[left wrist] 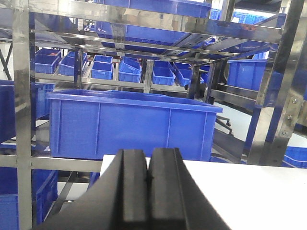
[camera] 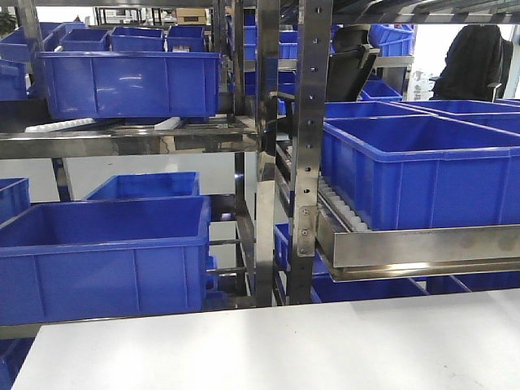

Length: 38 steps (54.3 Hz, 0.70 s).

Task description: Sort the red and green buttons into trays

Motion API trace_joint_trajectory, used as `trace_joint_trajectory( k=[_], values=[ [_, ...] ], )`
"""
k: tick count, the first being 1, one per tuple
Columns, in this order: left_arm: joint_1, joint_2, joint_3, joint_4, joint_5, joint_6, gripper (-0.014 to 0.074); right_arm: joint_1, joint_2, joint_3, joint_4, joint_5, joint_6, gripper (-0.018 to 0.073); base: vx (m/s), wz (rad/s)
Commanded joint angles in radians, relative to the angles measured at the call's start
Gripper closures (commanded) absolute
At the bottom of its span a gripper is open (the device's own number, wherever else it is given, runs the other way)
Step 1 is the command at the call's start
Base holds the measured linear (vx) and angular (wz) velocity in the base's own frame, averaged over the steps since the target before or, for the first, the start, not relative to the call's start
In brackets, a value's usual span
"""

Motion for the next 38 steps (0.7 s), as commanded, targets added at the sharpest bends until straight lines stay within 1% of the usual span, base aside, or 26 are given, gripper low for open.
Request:
trace_joint_trajectory(
  k=[1, 38],
  values=[
    [-0.006, -0.003, 0.004, -0.002, -0.083, -0.009, 0.0599, 0.000, -0.008, 0.006, -0.010, -0.081, -0.009, 0.0569, 0.00, 0.00],
    [-0.006, -0.003, 0.004, -0.002, -0.083, -0.009, 0.0599, 0.000, -0.008, 0.006, -0.010, -0.081, -0.009, 0.0569, 0.00, 0.00]
  ],
)
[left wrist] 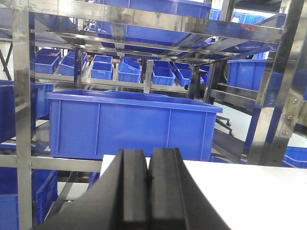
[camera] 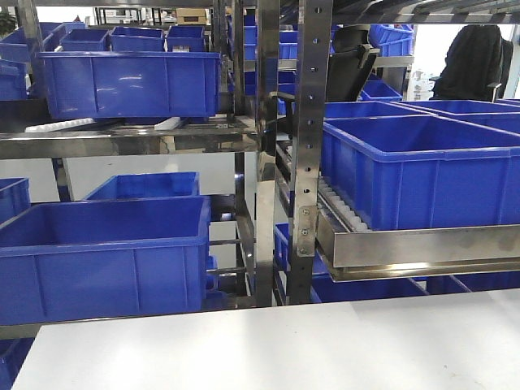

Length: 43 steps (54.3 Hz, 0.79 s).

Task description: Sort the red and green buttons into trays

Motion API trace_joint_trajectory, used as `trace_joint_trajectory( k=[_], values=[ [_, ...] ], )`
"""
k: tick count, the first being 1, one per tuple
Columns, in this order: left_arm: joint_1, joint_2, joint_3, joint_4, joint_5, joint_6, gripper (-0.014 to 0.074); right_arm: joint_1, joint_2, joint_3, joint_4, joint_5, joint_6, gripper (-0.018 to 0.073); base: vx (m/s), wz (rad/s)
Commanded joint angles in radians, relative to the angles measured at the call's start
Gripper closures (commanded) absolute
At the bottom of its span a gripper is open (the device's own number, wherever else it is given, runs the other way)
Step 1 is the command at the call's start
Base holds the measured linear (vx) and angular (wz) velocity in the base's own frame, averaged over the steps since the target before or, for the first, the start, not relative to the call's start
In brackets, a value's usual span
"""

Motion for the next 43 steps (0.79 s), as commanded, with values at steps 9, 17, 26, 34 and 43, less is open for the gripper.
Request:
trace_joint_trajectory(
  k=[9, 17, 26, 34, 43],
  values=[
    [-0.006, -0.003, 0.004, -0.002, -0.097, -0.009, 0.0599, 0.000, -0.008, 0.006, -0.059, -0.153, -0.050, 0.0569, 0.00, 0.00],
    [-0.006, -0.003, 0.003, -0.002, -0.181, -0.009, 0.0599, 0.000, -0.008, 0.006, -0.065, -0.212, -0.045, 0.0569, 0.00, 0.00],
    [-0.006, -0.003, 0.003, -0.002, -0.256, -0.003, 0.0599, 0.000, -0.008, 0.004, -0.061, -0.328, -0.039, 0.0569, 0.00, 0.00],
    [-0.006, -0.003, -0.041, -0.002, -0.323, -0.003, 0.0599, 0.000, -0.008, -0.035, -0.018, -0.513, -0.039, 0.0569, 0.00, 0.00],
    [-0.008, 0.104, -0.274, 0.003, -0.198, 0.031, 0.0599, 0.000, 0.071, -0.290, 0.151, -0.449, -0.124, 0.0569, 0.00, 0.00]
  ],
)
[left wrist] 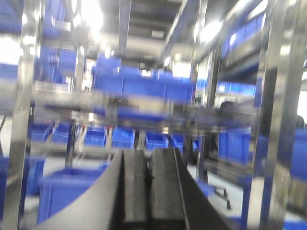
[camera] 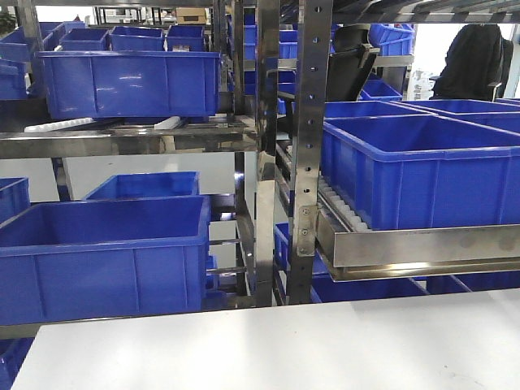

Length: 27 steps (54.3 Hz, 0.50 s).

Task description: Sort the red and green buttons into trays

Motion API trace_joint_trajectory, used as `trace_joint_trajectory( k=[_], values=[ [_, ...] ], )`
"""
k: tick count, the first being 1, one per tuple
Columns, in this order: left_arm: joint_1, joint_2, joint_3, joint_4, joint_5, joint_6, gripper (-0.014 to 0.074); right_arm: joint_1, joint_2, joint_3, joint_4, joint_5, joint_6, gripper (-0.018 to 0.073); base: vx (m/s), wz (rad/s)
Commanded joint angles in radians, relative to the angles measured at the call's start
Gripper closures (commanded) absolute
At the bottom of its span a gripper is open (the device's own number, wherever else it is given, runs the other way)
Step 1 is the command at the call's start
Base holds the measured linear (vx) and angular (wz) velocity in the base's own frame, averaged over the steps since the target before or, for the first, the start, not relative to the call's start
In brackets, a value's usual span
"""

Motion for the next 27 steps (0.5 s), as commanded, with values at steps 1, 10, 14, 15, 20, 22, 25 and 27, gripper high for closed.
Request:
trace_joint_trajectory(
  k=[1, 10, 14, 15, 20, 22, 25, 27],
  values=[
    [-0.007, 0.100, -0.169, 0.003, -0.014, 0.041, 0.0599, 0.000, 0.078, -0.167, 0.074, -0.064, -0.079, 0.0569, 0.00, 0.00],
    [-0.007, 0.364, -0.443, -0.001, 0.062, 0.152, 0.0599, 0.000, 0.345, -0.417, 0.122, -0.038, -0.198, 0.0569, 0.00, 0.00],
    [-0.007, 0.463, -0.515, -0.001, 0.062, 0.150, 0.0599, 0.000, 0.455, -0.485, 0.121, -0.046, -0.198, 0.0569, 0.00, 0.00],
    [-0.007, 0.489, -0.531, -0.001, 0.059, 0.150, 0.0599, 0.000, 0.486, -0.498, 0.121, -0.053, -0.198, 0.0569, 0.00, 0.00],
    [-0.007, 0.584, -0.577, -0.001, 0.049, 0.149, 0.0599, 0.000, 0.602, -0.531, 0.122, -0.095, -0.196, 0.0569, 0.00, 0.00],
    [-0.007, 0.607, -0.579, -0.002, 0.043, 0.149, 0.0599, 0.000, 0.641, -0.535, 0.122, -0.104, -0.190, 0.0569, 0.00, 0.00],
    [-0.007, 0.633, -0.577, -0.002, 0.036, 0.149, 0.0596, 0.000, 0.684, -0.536, 0.122, -0.105, -0.181, 0.0569, 0.00, 0.00],
    [-0.007, 0.651, -0.577, -0.002, 0.042, 0.149, 0.0594, 0.000, 0.707, -0.536, 0.122, -0.105, -0.178, 0.0569, 0.00, 0.00]
  ],
)
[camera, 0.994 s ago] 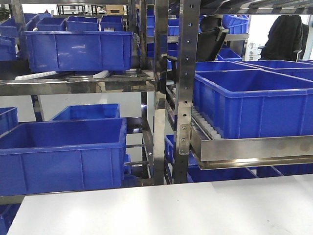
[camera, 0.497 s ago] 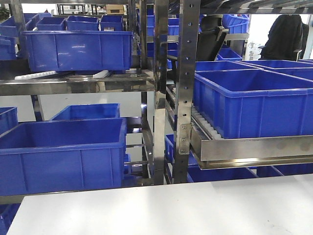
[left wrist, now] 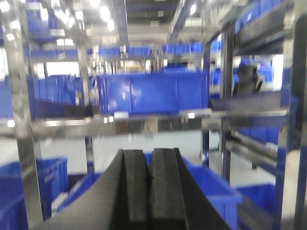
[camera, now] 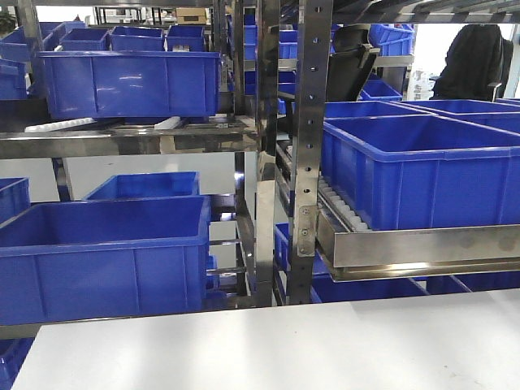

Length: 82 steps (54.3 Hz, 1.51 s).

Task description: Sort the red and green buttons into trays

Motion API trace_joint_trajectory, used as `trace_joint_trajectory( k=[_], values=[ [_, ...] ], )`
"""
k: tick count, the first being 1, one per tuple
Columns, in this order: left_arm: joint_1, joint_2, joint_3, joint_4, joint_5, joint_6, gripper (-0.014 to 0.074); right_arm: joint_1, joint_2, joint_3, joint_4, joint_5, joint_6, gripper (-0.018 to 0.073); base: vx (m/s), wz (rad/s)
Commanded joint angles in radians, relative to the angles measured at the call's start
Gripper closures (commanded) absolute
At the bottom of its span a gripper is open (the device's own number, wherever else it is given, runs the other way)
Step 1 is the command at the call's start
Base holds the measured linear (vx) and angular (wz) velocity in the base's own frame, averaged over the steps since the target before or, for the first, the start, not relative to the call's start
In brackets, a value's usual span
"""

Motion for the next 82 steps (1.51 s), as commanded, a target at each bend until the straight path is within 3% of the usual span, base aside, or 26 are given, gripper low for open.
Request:
trace_joint_trajectory(
  k=[1, 8, 15, 21, 31, 40, 49, 67, 79, 82],
  values=[
    [-0.007, 0.051, -0.037, -0.003, -0.069, 0.001, 0.0592, 0.000, 0.060, -0.039, 0.002, -0.085, 0.009, 0.0568, 0.00, 0.00],
    [-0.007, 0.093, -0.037, -0.003, -0.048, 0.001, 0.0570, 0.000, 0.111, -0.039, 0.002, -0.079, 0.038, 0.0555, 0.00, 0.00],
    [-0.007, 0.102, -0.037, -0.003, -0.042, 0.001, 0.0507, 0.000, 0.115, -0.039, 0.002, -0.071, 0.062, 0.0481, 0.00, 0.00],
    [-0.007, 0.102, -0.037, -0.003, -0.035, 0.001, 0.0407, 0.000, 0.115, -0.039, 0.002, -0.069, 0.064, 0.0353, 0.00, 0.00],
    [-0.007, 0.102, -0.037, -0.003, -0.013, -0.001, 0.0183, 0.000, 0.116, -0.039, 0.008, -0.066, 0.092, 0.0010, 0.00, 0.00],
    [-0.007, 0.102, -0.037, -0.011, 0.021, -0.001, 0.0067, 0.000, 0.113, -0.039, 0.029, -0.109, 0.127, -0.0150, 0.00, 0.00],
    [-0.007, 0.102, -0.037, -0.011, 0.036, -0.001, 0.0062, -0.001, 0.163, 0.029, 0.015, -0.237, 0.142, -0.0136, 0.00, 0.00],
    [-0.007, 0.102, -0.037, -0.011, 0.036, -0.001, 0.0062, -0.001, 0.540, 0.515, 0.026, -0.846, 0.205, -0.0025, 0.00, 0.00],
    [-0.007, 0.102, -0.037, -0.011, 0.036, -0.002, 0.0062, -0.001, 0.948, 0.572, -0.002, -1.174, 0.210, -0.0020, 0.00, 0.00],
    [-0.007, 0.102, -0.037, -0.011, 0.035, -0.002, 0.0062, -0.001, 1.025, 0.551, -0.017, -1.172, 0.212, -0.0020, 0.00, 0.00]
  ],
)
